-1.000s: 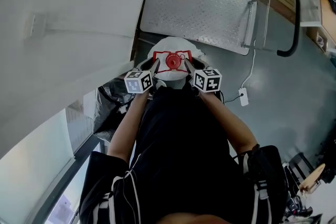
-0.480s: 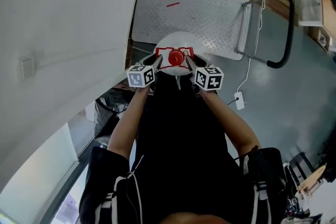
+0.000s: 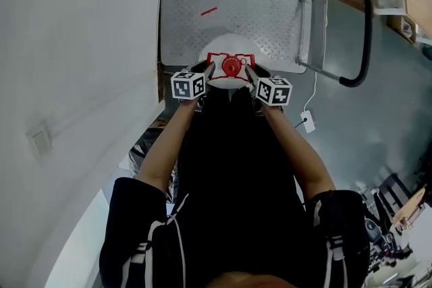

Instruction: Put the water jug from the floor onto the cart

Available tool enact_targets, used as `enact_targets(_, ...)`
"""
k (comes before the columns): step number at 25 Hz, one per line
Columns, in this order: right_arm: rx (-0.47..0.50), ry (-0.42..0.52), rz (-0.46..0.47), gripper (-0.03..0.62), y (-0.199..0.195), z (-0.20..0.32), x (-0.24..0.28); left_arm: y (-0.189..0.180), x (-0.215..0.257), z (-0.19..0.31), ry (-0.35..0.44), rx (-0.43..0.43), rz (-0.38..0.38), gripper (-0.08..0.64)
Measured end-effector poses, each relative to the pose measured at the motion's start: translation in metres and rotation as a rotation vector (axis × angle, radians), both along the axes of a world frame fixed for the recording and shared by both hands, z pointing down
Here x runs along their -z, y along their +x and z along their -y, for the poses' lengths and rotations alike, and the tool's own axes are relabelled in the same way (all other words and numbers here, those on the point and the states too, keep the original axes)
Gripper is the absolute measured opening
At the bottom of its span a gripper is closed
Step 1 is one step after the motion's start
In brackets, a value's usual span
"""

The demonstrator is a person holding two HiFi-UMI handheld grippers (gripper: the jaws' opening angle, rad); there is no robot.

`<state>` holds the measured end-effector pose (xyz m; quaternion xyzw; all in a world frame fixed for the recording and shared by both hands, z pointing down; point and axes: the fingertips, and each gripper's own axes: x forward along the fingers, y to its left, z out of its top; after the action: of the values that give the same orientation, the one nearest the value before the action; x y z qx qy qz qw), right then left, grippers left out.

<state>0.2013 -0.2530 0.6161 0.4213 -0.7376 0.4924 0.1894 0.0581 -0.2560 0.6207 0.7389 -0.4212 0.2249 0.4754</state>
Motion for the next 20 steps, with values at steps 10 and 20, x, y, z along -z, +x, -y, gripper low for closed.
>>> enact_targets(10,0.128,0.024,-0.179,0.092,-0.022,0.060,-0.056,-0.021,-0.065,0.052,-0.116,-0.076,-0.017,0.095)
enact_targets(20,0.047,-0.019,-0.211,0.092,-0.014,0.097,-0.106,-0.018,-0.108,0.104,-0.154,-0.191,-0.032,0.097)
